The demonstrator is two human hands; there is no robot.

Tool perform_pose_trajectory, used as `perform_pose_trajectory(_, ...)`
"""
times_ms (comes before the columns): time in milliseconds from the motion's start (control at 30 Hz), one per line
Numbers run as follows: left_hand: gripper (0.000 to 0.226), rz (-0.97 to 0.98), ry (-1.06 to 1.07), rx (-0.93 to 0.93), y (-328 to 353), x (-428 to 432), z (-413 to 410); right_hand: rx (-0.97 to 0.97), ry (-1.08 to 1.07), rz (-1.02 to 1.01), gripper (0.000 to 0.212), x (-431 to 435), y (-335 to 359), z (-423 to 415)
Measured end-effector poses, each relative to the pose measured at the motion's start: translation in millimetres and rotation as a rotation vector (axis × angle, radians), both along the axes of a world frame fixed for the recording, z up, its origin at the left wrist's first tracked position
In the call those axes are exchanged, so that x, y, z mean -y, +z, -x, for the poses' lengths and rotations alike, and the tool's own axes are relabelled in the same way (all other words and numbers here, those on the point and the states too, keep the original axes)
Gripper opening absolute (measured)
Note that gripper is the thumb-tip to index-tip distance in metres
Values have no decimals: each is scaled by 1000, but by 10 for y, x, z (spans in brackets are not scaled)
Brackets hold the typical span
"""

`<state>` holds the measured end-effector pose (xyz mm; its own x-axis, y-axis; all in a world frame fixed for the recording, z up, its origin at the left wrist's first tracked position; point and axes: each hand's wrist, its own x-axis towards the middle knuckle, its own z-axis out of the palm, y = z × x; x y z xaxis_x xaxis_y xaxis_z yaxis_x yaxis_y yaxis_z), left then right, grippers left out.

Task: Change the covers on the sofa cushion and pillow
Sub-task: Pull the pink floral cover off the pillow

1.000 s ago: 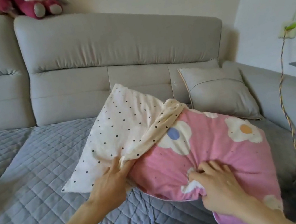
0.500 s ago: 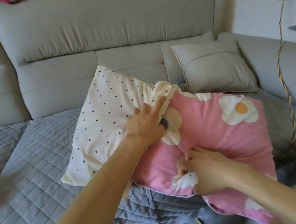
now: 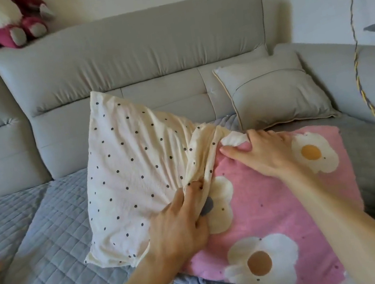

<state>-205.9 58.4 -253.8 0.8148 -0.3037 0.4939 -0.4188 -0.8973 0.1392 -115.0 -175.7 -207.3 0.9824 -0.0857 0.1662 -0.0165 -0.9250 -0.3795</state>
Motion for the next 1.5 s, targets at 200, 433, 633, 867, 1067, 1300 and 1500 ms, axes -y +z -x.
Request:
perform_pose_trajectory(200,37,36,107,102,791,262,-437,496,13,-49,43,-140,-126,196)
perform_pose_trajectory(433,48,-195,-35,-505,1497,712,-1145,732,99,12,32,-156,-198,315)
perform_pose_trajectory(633,36,57,-146,-804,1745,747,-1124,807,178,72,31,-223,-106,425)
perform_pose_trajectory(867,18,-144,-104,-461,1556,783,-1076,805,206,68,21,-188,-91,432)
perform_pose_trajectory(1067,21,-696,26,41,1666,331,-1270,848,260,-18,15,-117,109,523)
perform_pose_trajectory(1300,17,-300,237,208,1469,-389,-1438,769,74,76,31,70,136,212)
perform_pose_trajectory(1500,53,35,256,-87,314,-65,-809,488,-94,139,45,-47,-259,48)
